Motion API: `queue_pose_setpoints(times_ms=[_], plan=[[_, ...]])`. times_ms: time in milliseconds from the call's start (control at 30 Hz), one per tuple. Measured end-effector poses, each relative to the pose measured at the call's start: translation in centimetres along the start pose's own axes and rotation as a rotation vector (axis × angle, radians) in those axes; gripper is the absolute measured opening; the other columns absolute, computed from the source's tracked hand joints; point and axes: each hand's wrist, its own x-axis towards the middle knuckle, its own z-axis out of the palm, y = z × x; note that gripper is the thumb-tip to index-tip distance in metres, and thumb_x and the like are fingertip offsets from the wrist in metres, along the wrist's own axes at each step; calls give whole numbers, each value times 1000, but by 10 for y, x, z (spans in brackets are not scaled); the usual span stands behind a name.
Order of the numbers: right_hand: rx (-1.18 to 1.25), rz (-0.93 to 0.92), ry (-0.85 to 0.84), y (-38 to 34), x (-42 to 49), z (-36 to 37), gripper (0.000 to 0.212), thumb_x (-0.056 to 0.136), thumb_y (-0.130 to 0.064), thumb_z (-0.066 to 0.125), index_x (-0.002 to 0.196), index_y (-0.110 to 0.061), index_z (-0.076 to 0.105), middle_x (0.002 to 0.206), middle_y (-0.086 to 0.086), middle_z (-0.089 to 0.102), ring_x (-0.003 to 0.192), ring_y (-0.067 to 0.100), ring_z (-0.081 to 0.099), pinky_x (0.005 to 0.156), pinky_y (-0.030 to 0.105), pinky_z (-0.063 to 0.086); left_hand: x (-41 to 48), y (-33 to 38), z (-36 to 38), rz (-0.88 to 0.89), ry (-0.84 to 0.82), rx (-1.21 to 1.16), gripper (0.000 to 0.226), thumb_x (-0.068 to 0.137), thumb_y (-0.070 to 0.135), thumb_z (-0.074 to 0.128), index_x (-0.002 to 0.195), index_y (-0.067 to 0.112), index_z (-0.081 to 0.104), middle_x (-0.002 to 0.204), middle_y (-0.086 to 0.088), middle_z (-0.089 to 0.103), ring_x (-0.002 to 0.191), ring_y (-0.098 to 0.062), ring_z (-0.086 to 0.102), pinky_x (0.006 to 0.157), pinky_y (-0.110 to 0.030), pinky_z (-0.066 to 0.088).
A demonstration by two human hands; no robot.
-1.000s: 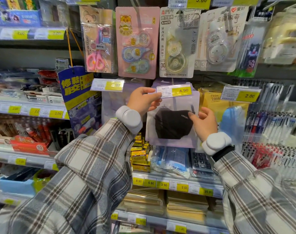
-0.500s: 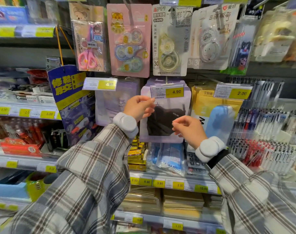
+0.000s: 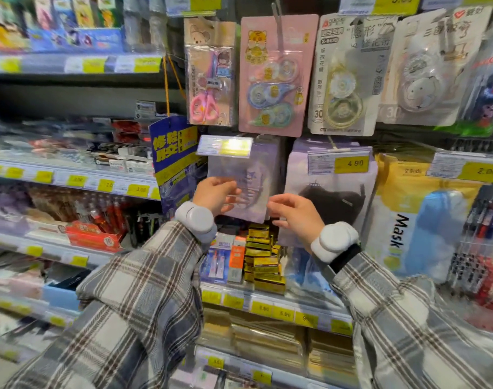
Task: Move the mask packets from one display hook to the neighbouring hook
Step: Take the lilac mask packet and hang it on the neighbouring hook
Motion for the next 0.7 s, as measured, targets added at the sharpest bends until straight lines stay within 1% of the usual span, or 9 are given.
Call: queue_pose_setpoints(times_ms=[133, 167, 233, 300, 367, 400, 467, 567, 700], plan=[[4, 11, 6, -1, 16, 29, 31, 86, -9, 61, 116, -3, 58, 94, 0, 59, 98, 18, 55, 92, 36, 47, 8, -4, -22, 11, 27, 44, 12, 91, 7, 50, 83, 14, 55, 74, -5, 60, 46, -6, 57, 55, -24, 40], [9, 14, 7, -1, 20, 35, 35, 86, -8, 61, 120, 0, 56, 98, 2, 58, 99, 18, 54, 91, 32, 47, 10, -6, -26, 12, 34, 66, 9, 91, 7, 51, 91, 13, 57, 79, -6, 61, 54, -8, 57, 58, -25, 41], [28, 25, 16, -3, 28, 44, 39, 87, -5, 60, 124, 2, 52, 103, 4, 55, 99, 17, 52, 83, 24, 46, 17, -12, -30, 20, 58, 106, 22, 89, 6, 52, 110, 7, 58, 95, -11, 63, 66, -13, 56, 64, -27, 46], [43, 48, 47, -4, 37, 50, 46, 85, -5, 61, 129, 1, 48, 110, 5, 54, 104, 17, 51, 87, 26, 44, 24, -16, -33, 38, 88, 180, 35, 87, 5, 52, 122, 4, 55, 112, -15, 62, 88, -24, 62, 81, -37, 51], [42, 74, 79, -3, 48, 52, 54, 85, -4, 61, 134, 3, 41, 120, 10, 53, 110, 22, 52, 97, 32, 43, 32, -17, -36, 64, 81, 287, 42, 86, 4, 52, 129, 5, 51, 126, -14, 59, 115, -29, 57, 101, -43, 45], [32, 80, 88, -1, 53, 51, 53, 85, -3, 59, 134, 6, 40, 116, 12, 53, 105, 23, 54, 93, 32, 44, 37, -19, -38, 81, 58, 339, 43, 86, 2, 52, 129, 5, 50, 129, -12, 58, 119, -28, 54, 105, -43, 42], [9, 85, 113, 1, 62, 49, 49, 86, -2, 57, 131, 6, 41, 108, 8, 51, 97, 22, 52, 87, 32, 44, 46, -20, -39, 112, 5, 397, 44, 85, -2, 51, 129, 3, 50, 130, -11, 58, 121, -28, 54, 106, -41, 40], [-21, 97, 210, 13, 78, 48, 47, 80, -8, 61, 125, -2, 47, 118, 15, 60, 109, 34, 57, 102, 49, 43, 56, -20, -36, 116, -12, 418, 44, 85, -5, 48, 129, 1, 46, 128, -7, 54, 120, -23, 51, 104, -37, 39], [-10, 63, 262, 42, 106, 44, 61, 72, -15, 65, 129, -3, 47, 123, 19, 60, 113, 37, 57, 100, 52, 44, 80, -26, -33, 92, 3, 411, 48, 84, -5, 49, 131, 1, 41, 132, -18, 53, 123, -34, 50, 107, -47, 38]])
